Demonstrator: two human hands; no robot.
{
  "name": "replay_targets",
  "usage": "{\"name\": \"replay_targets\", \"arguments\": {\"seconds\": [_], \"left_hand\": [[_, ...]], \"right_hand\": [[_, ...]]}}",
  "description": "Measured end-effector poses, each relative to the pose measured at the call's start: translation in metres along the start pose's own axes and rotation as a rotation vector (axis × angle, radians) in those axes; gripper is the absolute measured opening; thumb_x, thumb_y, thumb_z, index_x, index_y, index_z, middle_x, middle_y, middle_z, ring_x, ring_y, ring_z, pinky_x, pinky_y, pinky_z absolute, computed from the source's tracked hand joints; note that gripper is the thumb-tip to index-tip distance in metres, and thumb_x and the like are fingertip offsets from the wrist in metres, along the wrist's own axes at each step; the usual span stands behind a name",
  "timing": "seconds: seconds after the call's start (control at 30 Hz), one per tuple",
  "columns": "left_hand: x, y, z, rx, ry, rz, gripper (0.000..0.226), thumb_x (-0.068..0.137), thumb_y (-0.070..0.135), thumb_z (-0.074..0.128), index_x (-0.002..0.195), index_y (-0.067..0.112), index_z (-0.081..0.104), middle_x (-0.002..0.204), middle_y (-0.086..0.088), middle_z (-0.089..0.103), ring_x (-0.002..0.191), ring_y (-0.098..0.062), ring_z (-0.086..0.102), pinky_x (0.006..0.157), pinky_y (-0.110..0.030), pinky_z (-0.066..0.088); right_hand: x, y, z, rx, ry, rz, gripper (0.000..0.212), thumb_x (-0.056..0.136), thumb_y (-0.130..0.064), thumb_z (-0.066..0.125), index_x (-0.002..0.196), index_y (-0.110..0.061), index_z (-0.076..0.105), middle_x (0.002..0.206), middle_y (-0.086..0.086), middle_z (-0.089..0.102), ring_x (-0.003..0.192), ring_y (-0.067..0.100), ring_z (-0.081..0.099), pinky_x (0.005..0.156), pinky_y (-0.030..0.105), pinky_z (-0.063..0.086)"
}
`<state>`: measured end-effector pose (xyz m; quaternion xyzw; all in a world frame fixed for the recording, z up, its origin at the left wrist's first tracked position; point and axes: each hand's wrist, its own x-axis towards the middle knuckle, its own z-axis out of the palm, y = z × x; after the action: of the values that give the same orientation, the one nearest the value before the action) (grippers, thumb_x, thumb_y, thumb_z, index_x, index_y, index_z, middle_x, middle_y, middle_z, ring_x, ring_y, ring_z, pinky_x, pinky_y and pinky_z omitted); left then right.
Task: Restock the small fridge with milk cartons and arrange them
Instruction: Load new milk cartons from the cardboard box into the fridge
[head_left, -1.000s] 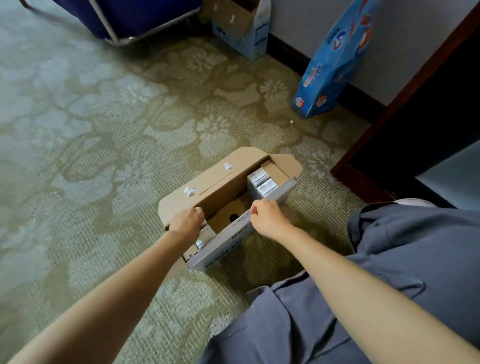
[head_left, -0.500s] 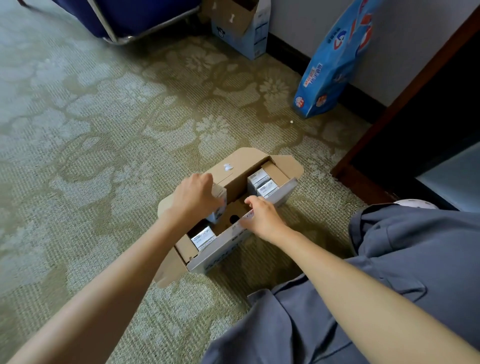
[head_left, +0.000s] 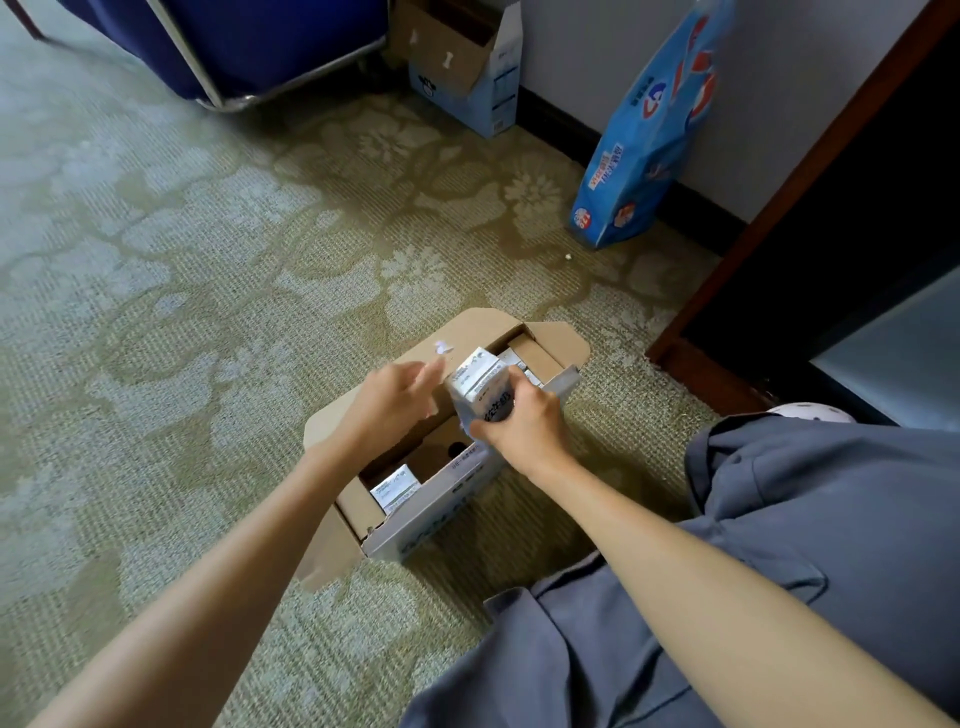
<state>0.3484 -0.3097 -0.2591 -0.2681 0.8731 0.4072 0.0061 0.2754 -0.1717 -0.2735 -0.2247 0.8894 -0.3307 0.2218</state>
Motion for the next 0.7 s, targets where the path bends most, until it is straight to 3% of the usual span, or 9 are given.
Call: {"name": "replay_targets", "arguments": {"seconds": [0.1, 0.2, 0.27, 0.43, 0.53, 0.7], "left_hand": [[0.000, -0.042, 0.015, 0.281, -0.264, -0.155, 0.022, 0.091, 0.029, 0.052, 0.095, 0.010, 0.061, 0.085, -0.004, 0.060, 0.088, -0.026, 0.061, 0.073, -0.030, 0.049], [-0.007, -0.068, 0.027, 0.516, -0.531, -0.173, 0.039, 0.088, 0.028, 0.059, 0.120, 0.007, 0.053, 0.112, -0.008, 0.059, 0.097, -0.022, 0.056, 0.072, -0.025, 0.046], [-0.009, -0.075, 0.029, 0.532, -0.532, -0.154, 0.041, 0.088, 0.031, 0.060, 0.120, 0.006, 0.053, 0.104, -0.006, 0.057, 0.089, -0.017, 0.050, 0.061, -0.019, 0.039], [-0.003, -0.077, 0.032, 0.624, -0.496, -0.127, 0.035, 0.087, 0.030, 0.060, 0.111, 0.005, 0.055, 0.105, -0.009, 0.061, 0.086, -0.017, 0.052, 0.072, -0.026, 0.043], [-0.004, -0.075, 0.039, 0.692, -0.399, -0.146, 0.027, 0.089, 0.025, 0.057, 0.106, 0.006, 0.051, 0.106, -0.010, 0.063, 0.097, -0.028, 0.062, 0.078, -0.034, 0.050], [-0.006, -0.058, 0.052, 0.637, -0.284, -0.215, 0.013, 0.091, 0.017, 0.052, 0.095, 0.010, 0.041, 0.105, -0.010, 0.061, 0.098, -0.029, 0.061, 0.072, -0.036, 0.048]], "right_hand": [[0.002, 0.002, -0.005, 0.068, 0.042, 0.091, 0.053, 0.073, -0.018, 0.072, 0.121, -0.013, 0.051, 0.119, 0.009, 0.062, 0.115, 0.027, 0.055, 0.092, 0.037, 0.051], [0.002, 0.002, -0.008, 0.109, 0.052, 0.117, 0.051, 0.075, -0.015, 0.071, 0.121, -0.012, 0.051, 0.120, 0.008, 0.061, 0.114, 0.024, 0.056, 0.091, 0.034, 0.051], [0.002, 0.002, -0.008, 0.110, 0.056, 0.115, 0.050, 0.075, -0.015, 0.071, 0.121, -0.013, 0.051, 0.121, 0.008, 0.061, 0.115, 0.023, 0.056, 0.090, 0.033, 0.051], [0.002, 0.001, -0.008, 0.095, 0.043, 0.108, 0.049, 0.076, -0.016, 0.070, 0.120, -0.013, 0.051, 0.122, 0.007, 0.061, 0.116, 0.023, 0.055, 0.088, 0.030, 0.049], [0.001, 0.000, -0.009, 0.106, 0.043, 0.112, 0.049, 0.076, -0.015, 0.070, 0.121, -0.014, 0.051, 0.122, 0.007, 0.060, 0.116, 0.022, 0.055, 0.087, 0.029, 0.049], [-0.006, -0.002, -0.020, 0.122, 0.044, 0.109, 0.048, 0.077, -0.013, 0.069, 0.121, -0.012, 0.052, 0.122, 0.007, 0.060, 0.112, 0.020, 0.055, 0.084, 0.025, 0.048]]}}
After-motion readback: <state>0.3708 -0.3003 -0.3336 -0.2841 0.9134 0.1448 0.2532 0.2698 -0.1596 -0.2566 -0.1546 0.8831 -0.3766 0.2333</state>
